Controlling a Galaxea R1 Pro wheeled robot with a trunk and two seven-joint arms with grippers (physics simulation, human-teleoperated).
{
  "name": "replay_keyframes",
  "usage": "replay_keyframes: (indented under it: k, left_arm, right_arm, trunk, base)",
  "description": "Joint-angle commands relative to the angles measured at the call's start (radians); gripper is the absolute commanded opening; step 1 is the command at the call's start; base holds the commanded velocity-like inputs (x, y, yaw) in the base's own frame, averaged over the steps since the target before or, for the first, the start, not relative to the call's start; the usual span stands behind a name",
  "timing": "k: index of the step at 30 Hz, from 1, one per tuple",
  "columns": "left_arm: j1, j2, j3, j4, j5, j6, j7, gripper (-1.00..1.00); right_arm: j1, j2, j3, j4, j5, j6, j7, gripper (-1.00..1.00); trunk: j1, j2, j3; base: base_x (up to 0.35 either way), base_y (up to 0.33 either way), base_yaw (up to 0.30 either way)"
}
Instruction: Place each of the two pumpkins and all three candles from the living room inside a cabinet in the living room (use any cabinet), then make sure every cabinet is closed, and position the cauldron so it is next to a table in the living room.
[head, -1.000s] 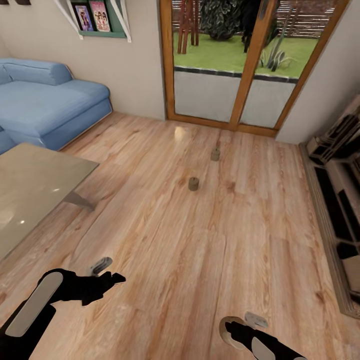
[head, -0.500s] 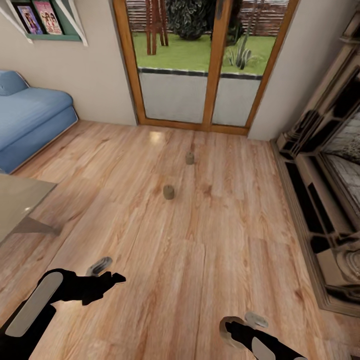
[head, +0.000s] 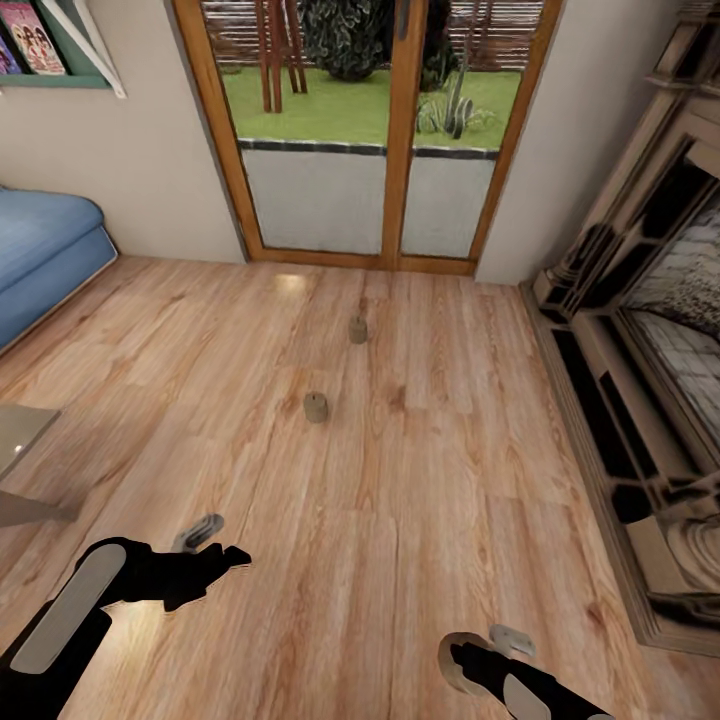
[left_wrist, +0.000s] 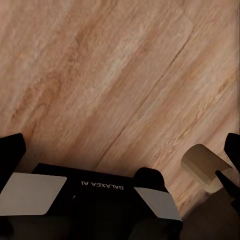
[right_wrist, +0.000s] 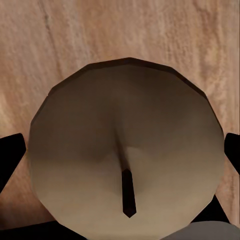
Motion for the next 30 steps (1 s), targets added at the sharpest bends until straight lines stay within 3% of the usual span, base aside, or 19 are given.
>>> replay_keyframes:
  k: [1, 16, 30]
  left_arm:
    - [-0.001, 0.001, -0.001, -0.001, 0.01, -0.001, 0.01, 1.0]
    - [-0.001, 0.001, -0.002, -0.001, 0.01, -0.001, 0.01, 1.0]
    - [-0.001, 0.001, -0.002, -0.001, 0.01, -0.001, 0.01, 1.0]
  right_arm:
    - [0.0, -0.001, 0.005, -0.002, -0.005, 0.003, -0.002, -1.0]
    - [0.0, -0.001, 0.003, -0.005, -0.006, 0.003, -0.004, -1.0]
    - [0.0, 0.0, -0.001, -0.005, -0.007, 0.005, -0.005, -1.0]
  trunk:
    - [0.001, 0.0, -0.001]
    - [0.001, 0.0, -0.001]
    - [0.001, 0.0, -0.001]
  base:
    - [0.327, 0.094, -0.001]
    - [0.294, 0.189, 0.0]
    - [0.272, 0.018, 0.0]
